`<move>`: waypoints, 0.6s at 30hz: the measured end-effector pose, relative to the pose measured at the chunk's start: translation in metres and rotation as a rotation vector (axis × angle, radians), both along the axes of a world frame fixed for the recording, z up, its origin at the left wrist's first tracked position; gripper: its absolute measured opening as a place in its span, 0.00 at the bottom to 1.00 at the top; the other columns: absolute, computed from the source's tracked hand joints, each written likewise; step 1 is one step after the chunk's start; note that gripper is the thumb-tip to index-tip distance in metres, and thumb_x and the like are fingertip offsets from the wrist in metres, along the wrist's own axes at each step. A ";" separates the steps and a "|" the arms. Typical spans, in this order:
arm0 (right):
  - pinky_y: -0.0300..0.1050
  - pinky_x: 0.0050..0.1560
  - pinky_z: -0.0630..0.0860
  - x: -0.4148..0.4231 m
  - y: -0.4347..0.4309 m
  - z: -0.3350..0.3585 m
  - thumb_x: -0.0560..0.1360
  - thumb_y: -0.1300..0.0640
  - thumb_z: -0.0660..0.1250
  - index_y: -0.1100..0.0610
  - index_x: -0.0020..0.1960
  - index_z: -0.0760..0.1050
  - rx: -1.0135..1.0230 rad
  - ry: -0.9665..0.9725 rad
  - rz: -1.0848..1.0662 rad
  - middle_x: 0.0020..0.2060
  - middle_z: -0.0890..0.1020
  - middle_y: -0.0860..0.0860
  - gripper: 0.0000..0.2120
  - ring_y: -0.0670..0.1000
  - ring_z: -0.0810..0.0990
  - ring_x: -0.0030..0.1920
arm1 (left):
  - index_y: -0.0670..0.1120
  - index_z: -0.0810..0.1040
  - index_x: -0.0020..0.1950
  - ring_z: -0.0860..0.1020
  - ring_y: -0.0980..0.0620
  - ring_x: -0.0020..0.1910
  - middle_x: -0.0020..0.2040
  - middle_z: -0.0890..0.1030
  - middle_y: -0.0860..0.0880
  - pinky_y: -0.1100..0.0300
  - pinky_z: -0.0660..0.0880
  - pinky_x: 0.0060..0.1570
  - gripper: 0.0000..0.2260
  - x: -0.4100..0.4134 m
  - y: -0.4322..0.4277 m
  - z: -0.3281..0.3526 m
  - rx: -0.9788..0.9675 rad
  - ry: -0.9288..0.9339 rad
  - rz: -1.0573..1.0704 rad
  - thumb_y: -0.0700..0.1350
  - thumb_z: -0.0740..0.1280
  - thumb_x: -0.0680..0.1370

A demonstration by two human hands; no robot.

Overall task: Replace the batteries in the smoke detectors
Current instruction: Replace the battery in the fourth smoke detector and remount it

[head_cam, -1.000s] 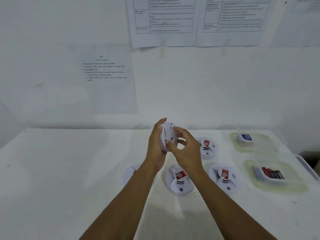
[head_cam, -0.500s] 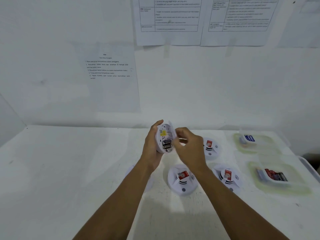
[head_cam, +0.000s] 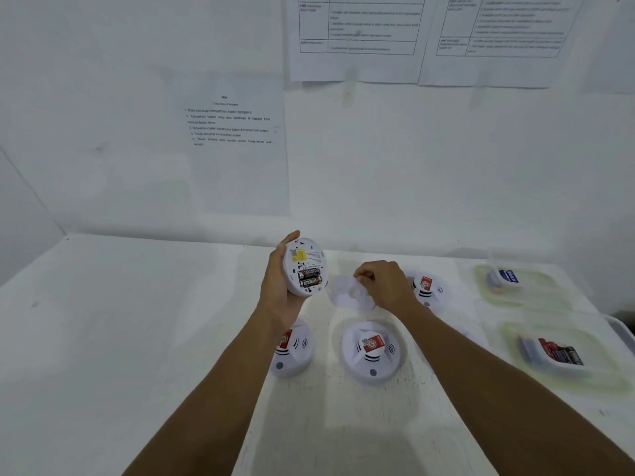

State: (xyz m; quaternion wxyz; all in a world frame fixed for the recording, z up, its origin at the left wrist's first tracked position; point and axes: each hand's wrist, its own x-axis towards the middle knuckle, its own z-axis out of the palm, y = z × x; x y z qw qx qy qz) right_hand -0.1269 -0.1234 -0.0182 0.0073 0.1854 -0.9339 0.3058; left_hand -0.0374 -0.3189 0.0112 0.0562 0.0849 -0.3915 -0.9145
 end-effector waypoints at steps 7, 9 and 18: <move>0.40 0.46 0.75 0.025 -0.005 0.012 0.76 0.62 0.69 0.56 0.50 0.83 -0.269 0.098 -0.041 0.44 0.85 0.48 0.06 0.46 0.80 0.44 | 0.52 0.77 0.66 0.75 0.41 0.61 0.62 0.78 0.45 0.38 0.68 0.64 0.16 0.004 0.003 -0.003 0.082 -0.006 -0.034 0.53 0.58 0.81; 0.37 0.43 0.74 0.046 -0.013 0.026 0.74 0.61 0.71 0.53 0.49 0.82 -0.387 0.136 -0.025 0.45 0.83 0.44 0.06 0.45 0.80 0.44 | 0.51 0.77 0.66 0.75 0.41 0.61 0.62 0.78 0.44 0.39 0.68 0.65 0.16 0.006 0.008 -0.001 0.094 -0.007 -0.047 0.53 0.58 0.81; 0.43 0.52 0.80 0.118 -0.044 0.043 0.66 0.51 0.71 0.49 0.54 0.79 -0.538 0.195 -0.062 0.55 0.77 0.43 0.16 0.45 0.76 0.58 | 0.49 0.74 0.68 0.80 0.46 0.53 0.56 0.81 0.45 0.52 0.81 0.43 0.17 0.034 0.038 0.020 0.051 0.070 -0.078 0.50 0.54 0.83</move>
